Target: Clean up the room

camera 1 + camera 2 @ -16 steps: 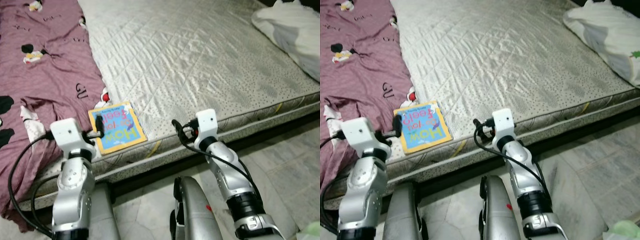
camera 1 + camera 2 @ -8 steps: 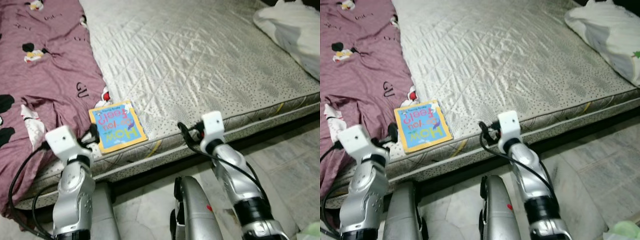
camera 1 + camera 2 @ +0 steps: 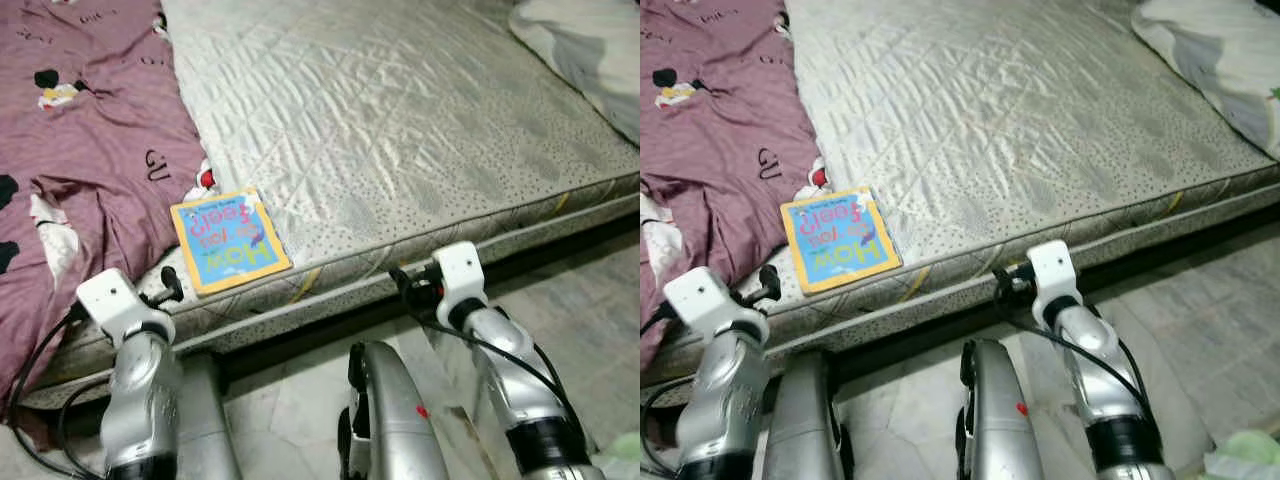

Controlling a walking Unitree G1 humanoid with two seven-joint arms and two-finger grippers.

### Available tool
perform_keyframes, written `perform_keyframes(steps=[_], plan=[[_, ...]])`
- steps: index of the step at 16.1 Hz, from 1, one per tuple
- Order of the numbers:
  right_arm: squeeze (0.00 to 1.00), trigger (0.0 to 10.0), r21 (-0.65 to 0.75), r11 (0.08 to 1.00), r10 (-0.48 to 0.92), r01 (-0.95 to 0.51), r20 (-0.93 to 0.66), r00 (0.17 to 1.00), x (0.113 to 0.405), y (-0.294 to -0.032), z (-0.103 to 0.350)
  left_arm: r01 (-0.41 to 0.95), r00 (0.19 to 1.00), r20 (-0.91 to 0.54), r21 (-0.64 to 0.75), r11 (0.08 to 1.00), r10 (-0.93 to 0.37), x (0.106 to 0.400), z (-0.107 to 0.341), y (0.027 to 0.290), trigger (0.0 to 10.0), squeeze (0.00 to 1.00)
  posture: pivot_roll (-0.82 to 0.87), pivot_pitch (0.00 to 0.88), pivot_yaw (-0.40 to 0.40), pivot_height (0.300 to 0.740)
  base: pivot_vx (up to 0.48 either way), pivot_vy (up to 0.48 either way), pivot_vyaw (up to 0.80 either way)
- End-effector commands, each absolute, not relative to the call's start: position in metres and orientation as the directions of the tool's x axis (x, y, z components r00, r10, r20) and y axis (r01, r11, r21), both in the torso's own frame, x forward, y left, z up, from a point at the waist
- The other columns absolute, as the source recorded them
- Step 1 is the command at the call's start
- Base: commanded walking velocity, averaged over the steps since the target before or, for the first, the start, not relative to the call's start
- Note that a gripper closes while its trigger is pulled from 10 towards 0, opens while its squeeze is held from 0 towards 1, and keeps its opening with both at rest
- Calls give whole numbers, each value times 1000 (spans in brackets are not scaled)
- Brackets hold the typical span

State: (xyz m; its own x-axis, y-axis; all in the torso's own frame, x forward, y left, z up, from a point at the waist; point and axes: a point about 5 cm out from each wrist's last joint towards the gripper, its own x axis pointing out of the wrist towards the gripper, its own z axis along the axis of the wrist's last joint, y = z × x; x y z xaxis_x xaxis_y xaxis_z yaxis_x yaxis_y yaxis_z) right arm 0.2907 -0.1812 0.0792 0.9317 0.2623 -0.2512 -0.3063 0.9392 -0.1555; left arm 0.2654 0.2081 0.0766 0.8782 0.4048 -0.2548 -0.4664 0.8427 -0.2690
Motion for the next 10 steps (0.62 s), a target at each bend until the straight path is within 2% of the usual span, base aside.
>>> perform_keyframes(steps=[1,4,6,10], plan=[[0,10000,-166,943,245,-287,-232,941,289,-187,85,-488,865,-275,-265,831,420,267,70,212,10000,0,-23,207,-81,532,0,0,0],[0,10000,-187,939,242,-288,-234,942,285,-192,88,-481,866,-291,-266,835,406,272,66,209,10000,0,-42,213,-82,497,0,0,0],[0,10000,-200,941,223,-274,-244,944,284,-201,88,-467,868,-324,-270,842,378,276,61,205,10000,0,-45,216,-84,497,0,0,0],[0,10000,-221,933,231,-285,-240,943,282,-199,93,-450,871,-350,-286,846,344,290,50,204,10000,0,-77,216,-97,497,0,0,0]])
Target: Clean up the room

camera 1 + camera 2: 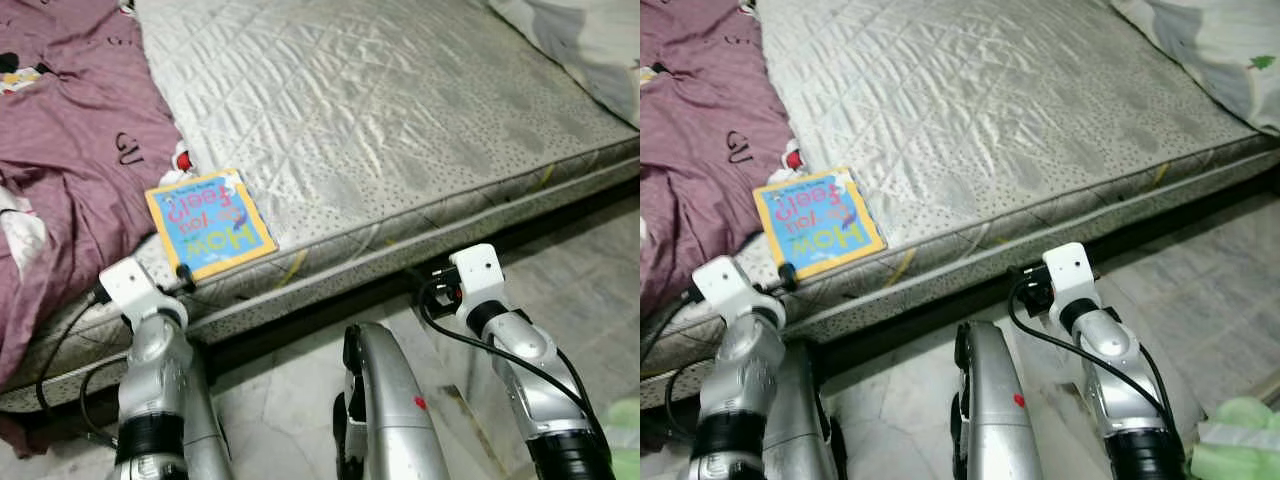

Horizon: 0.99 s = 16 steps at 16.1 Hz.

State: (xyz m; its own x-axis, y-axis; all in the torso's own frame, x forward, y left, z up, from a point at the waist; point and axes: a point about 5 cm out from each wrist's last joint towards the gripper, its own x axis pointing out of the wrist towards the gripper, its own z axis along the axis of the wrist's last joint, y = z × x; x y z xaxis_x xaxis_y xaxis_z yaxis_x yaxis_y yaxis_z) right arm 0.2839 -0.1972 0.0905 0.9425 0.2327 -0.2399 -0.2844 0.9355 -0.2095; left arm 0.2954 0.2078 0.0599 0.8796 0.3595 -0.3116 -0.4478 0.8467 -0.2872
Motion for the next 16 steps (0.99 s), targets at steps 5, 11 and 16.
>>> perform_keyframes(steps=[5,11,16], plan=[[0,10000,-241,932,213,-269,-233,949,283,-205,96,-379,908,-305,-297,876,289,309,57,200,10000,0,-92,206,-95,497,0,0,0],[0,10000,-248,934,209,-256,-200,957,292,-201,103,-176,939,-344,-454,873,11,325,45,174,10000,0,-114,177,-88,497,0,0,0],[0,10000,-259,935,207,-243,-158,965,300,-200,111,-42,932,-276,-727,685,-236,321,35,143,0,0,-114,137,-83,497,0,0,0]])
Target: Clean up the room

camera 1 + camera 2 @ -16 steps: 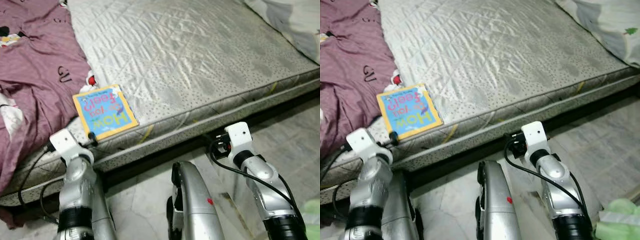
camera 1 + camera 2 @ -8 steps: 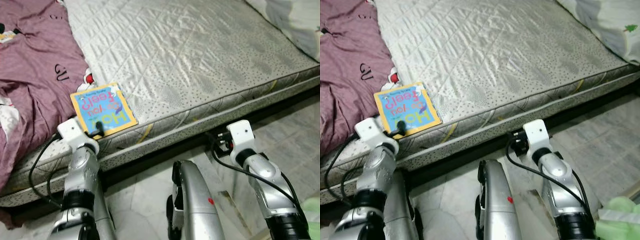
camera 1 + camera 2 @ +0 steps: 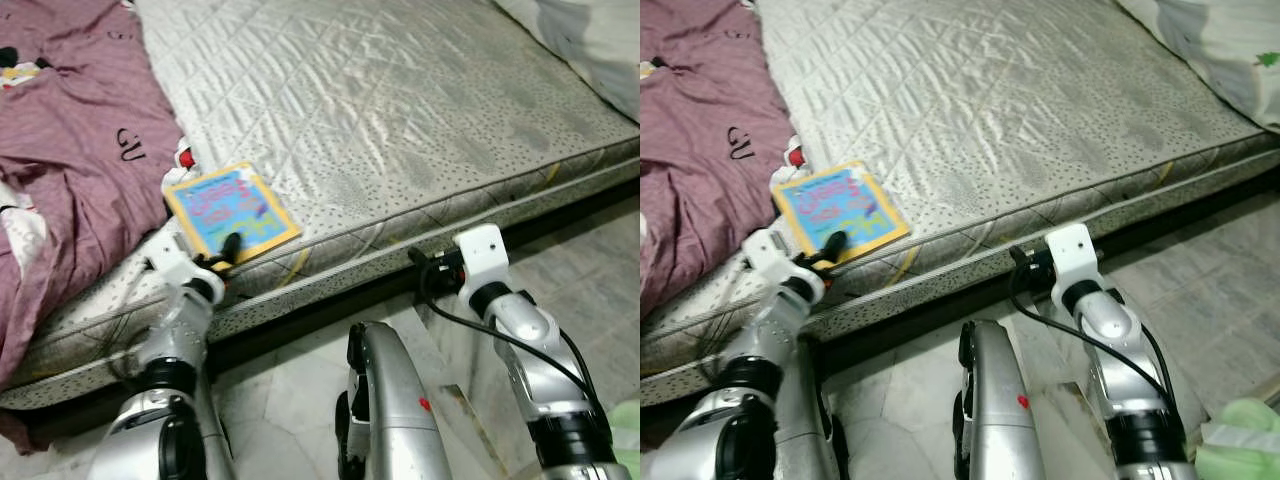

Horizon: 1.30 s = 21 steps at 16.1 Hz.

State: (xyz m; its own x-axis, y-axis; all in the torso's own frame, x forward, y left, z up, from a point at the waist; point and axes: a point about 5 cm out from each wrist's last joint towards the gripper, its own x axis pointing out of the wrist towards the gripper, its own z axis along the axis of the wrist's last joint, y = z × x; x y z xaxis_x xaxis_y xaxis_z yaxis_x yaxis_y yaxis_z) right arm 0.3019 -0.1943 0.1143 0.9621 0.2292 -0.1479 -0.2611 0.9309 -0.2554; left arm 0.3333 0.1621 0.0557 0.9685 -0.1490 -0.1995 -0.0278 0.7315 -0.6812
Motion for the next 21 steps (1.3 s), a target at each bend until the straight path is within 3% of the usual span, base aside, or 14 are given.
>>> perform_keyframes(steps=[1,3,8,16,21], plan=[[0,10000,-263,933,212,-246,-151,966,302,-198,111,-69,930,-287,-750,657,-230,319,30,144,0,0,-111,130,-83,497,0,0,0],[0,10000,-274,926,234,-261,-128,964,306,-191,114,-71,952,-230,-810,582,-203,328,38,153,0,0,-100,102,-79,497,0,0,0],[0,10000,-277,924,248,-264,-93,964,319,-182,118,-108,951,-243,-843,527,-192,329,37,158,0,0,-81,54,-78,497,0,0,0],[0,10000,-255,923,283,-287,-53,958,332,-162,120,-83,944,-241,-833,546,-224,335,42,158,0,0,-30,9,-72,497,0,0,0],[0,10000,-251,932,261,-261,-34,965,336,-164,119,-87,939,-259,-815,573,-225,336,43,162,0,0,-28,14,-49,497,0,0,0]])
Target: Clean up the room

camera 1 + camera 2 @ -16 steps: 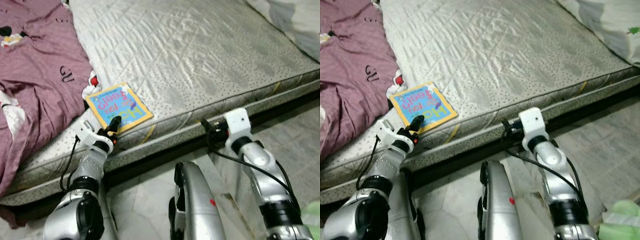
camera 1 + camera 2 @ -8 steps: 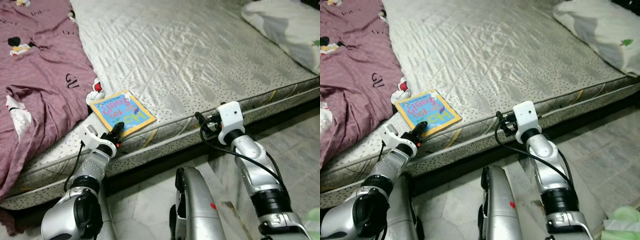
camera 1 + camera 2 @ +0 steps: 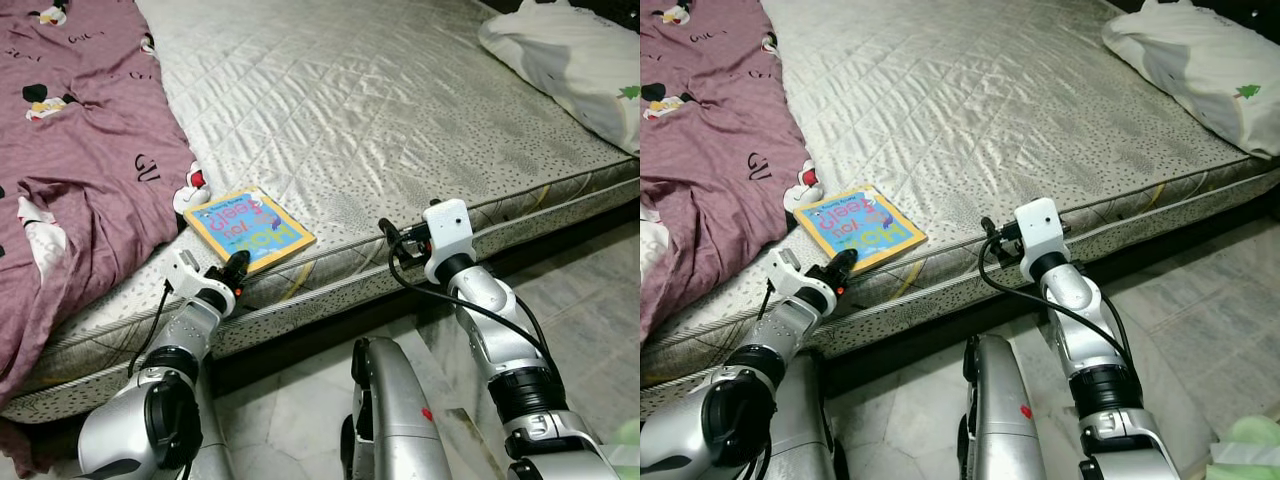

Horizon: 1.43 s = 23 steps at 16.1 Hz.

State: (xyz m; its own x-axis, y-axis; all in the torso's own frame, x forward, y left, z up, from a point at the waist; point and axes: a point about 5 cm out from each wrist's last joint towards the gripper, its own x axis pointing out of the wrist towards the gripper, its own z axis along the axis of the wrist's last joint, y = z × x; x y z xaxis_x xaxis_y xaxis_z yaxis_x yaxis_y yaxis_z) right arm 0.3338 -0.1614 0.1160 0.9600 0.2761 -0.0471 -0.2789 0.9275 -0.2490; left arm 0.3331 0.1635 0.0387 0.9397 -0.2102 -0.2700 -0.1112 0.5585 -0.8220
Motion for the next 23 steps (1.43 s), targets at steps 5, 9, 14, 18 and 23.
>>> perform_keyframes(steps=[5,9,14,18,23], plan=[[0,10000,-227,934,280,-278,-23,960,339,-157,120,-55,961,-219,-746,664,-167,342,51,169,0,0,-21,14,-50,497,0,0,0],[0,10000,-170,938,305,-301,0,952,342,-140,122,-29,977,-197,-497,868,-80,346,65,190,0,0,11,0,-29,497,0,0,0],[0,10000,-74,954,295,-292,40,955,352,-128,130,-7,999,48,-147,989,14,347,113,215,0,0,55,0,-21,497,0,0,0],[0,10000,54,954,291,-296,80,953,358,-113,139,-27,984,176,-39,999,33,325,144,220,0,0,90,0,4,497,0,0,0],[0,10000,147,944,286,-296,82,955,354,-105,132,-18,985,172,-38,999,24,306,137,206,0,0,125,0,-2,497,0,0,0]])
